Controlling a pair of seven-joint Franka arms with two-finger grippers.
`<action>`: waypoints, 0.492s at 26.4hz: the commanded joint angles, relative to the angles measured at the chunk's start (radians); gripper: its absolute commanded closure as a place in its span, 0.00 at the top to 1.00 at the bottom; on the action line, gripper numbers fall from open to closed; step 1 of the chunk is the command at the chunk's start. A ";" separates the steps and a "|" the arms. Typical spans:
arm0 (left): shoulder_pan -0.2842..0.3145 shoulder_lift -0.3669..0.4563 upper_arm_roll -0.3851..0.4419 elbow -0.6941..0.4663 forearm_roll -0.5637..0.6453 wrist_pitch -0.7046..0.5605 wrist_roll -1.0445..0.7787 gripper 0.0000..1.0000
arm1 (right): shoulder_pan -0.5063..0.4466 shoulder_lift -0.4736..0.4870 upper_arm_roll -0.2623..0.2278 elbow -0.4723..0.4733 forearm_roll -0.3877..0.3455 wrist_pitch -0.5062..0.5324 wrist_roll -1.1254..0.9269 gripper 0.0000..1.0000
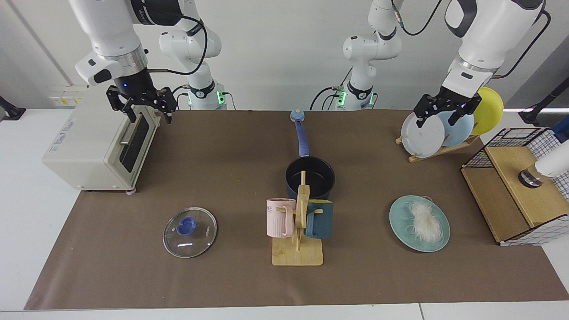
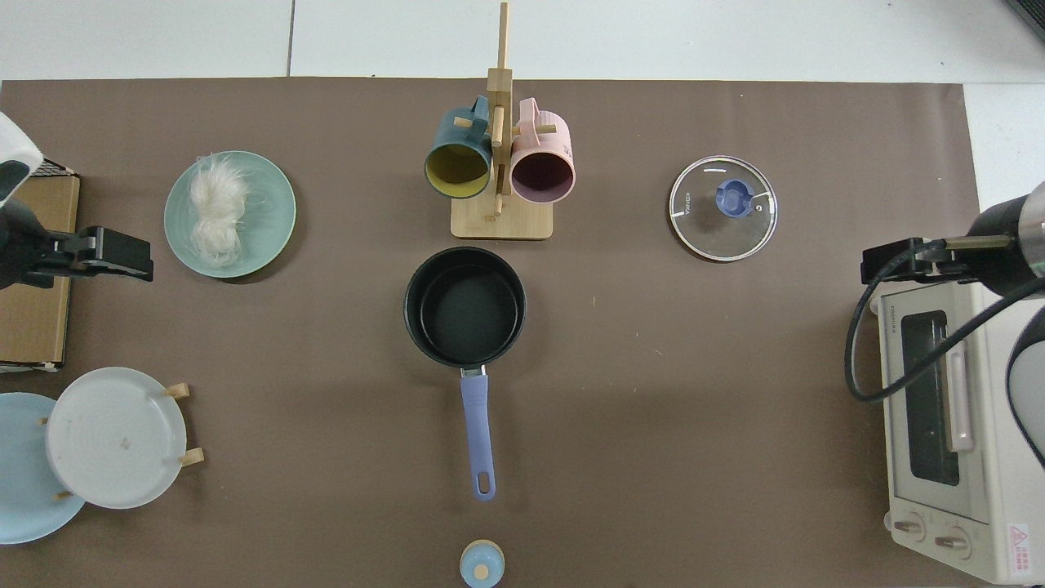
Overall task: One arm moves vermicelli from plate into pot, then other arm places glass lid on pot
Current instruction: 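Move the left gripper toward the vermicelli on the blue plate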
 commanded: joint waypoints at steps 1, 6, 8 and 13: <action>-0.011 -0.042 0.026 -0.051 -0.012 0.002 0.006 1.00 | -0.018 -0.004 0.009 0.002 0.013 -0.005 -0.027 1.00; -0.020 -0.055 0.024 -0.072 -0.014 0.025 0.003 1.00 | -0.020 -0.004 0.009 0.002 0.013 -0.005 -0.026 1.00; -0.025 -0.055 0.019 -0.074 -0.030 0.052 0.004 1.00 | -0.018 -0.004 0.011 0.001 0.014 -0.005 -0.027 1.00; -0.023 -0.052 0.018 -0.074 -0.053 0.075 0.006 1.00 | -0.020 -0.004 0.009 0.001 0.013 -0.005 -0.026 1.00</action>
